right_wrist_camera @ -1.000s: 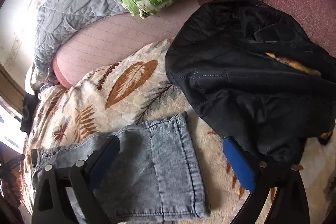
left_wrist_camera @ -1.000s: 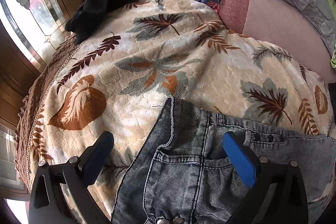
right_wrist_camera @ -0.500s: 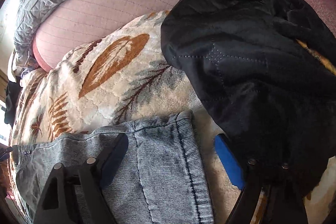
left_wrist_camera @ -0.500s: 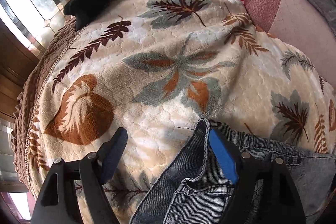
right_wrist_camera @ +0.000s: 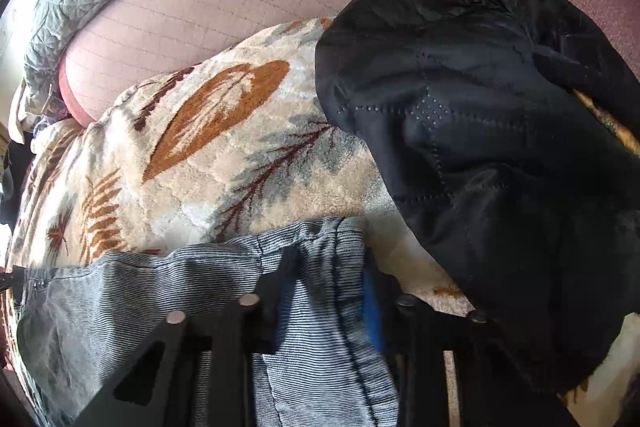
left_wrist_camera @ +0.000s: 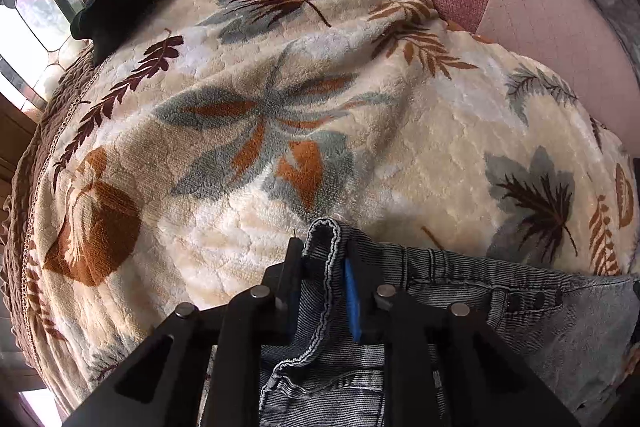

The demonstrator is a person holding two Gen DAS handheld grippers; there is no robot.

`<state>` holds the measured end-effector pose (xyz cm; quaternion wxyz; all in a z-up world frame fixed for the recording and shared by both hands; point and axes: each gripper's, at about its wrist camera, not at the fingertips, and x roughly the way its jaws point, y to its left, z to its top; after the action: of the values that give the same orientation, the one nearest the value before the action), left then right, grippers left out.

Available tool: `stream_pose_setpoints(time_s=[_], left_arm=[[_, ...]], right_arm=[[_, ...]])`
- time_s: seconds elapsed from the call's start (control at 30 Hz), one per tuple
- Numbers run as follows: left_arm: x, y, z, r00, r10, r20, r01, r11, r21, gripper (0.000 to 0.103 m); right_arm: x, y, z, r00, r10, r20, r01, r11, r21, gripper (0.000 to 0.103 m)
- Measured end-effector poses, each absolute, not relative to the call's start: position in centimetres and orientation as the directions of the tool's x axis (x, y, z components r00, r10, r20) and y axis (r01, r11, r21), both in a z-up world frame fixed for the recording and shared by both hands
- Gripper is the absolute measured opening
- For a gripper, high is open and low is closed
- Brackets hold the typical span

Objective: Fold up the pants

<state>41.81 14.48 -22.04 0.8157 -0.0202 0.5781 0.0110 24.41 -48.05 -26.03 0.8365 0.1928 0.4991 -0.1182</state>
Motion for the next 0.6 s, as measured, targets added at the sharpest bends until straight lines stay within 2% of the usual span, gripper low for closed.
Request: stream_pose_setpoints(time_s=[0.1, 0.3, 0.6], left_arm=[[40.9, 14.6, -20.3, 0.371, -0.019, -0.928, -0.029, 0.999, -0.032, 0.016], [37.5, 15.6, -15.0, 0.470, -0.098, -0.877, -0.013, 0.993, -0.118, 0.016], [27.6, 20.1, -8.1, 0.576, -0.170, -0.800, -0.016, 0.976, -0.219, 0.016]], right_arm=[[23.5, -48.6, -24.5, 0.514, 0.011, -0.858, 0.383, 0.892, 0.241, 0.017], [19.9, -49.1, -20.0, 0.607, 0.030, -0.794, 0.364, 0.878, 0.311, 0.016], [11.6, -47.8, -13.9, 0.715, 0.036, -0.698, 0.291, 0.892, 0.345, 0.016]])
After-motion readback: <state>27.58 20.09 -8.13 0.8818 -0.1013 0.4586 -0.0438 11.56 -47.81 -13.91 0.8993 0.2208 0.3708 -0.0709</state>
